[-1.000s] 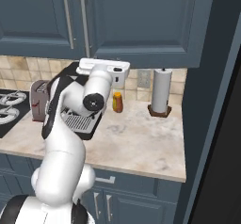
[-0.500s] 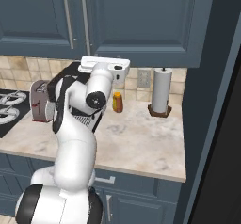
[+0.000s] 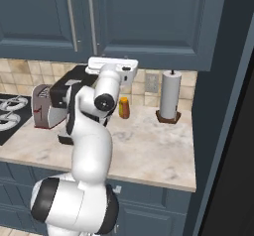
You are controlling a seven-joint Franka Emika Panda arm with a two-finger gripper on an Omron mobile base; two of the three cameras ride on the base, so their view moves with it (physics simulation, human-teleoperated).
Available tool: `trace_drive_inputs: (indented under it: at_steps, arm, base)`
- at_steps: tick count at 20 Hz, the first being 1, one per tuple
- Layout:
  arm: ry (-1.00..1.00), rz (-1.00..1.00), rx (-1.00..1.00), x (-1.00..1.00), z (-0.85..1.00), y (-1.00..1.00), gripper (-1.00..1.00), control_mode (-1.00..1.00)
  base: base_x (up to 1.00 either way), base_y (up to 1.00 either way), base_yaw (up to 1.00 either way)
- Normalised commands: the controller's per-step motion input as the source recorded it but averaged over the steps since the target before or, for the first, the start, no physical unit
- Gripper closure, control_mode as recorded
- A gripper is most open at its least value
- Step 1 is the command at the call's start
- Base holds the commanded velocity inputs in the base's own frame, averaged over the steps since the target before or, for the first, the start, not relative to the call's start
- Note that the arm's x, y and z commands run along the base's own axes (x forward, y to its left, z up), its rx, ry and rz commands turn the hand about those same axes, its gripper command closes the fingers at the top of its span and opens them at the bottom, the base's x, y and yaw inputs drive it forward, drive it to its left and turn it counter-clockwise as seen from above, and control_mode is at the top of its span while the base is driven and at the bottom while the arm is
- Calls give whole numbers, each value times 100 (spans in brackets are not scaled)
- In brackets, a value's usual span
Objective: Close all open cabinet doors.
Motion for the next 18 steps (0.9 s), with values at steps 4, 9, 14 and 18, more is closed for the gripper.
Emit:
trace_drive_inputs:
  at_steps: [4, 9, 14, 18]
  arm:
    - [0, 0, 0, 26, 0, 0, -100, -100]
    - [0, 0, 0, 30, 0, 0, -100, -100]
    - [0, 0, 0, 26, 0, 0, -100, -100]
    - [0, 0, 0, 9, 0, 0, -100, -100]
  base:
    - [0, 0, 0]
    - [0, 0, 0]
    - [0, 0, 0]
    - [0, 0, 0]
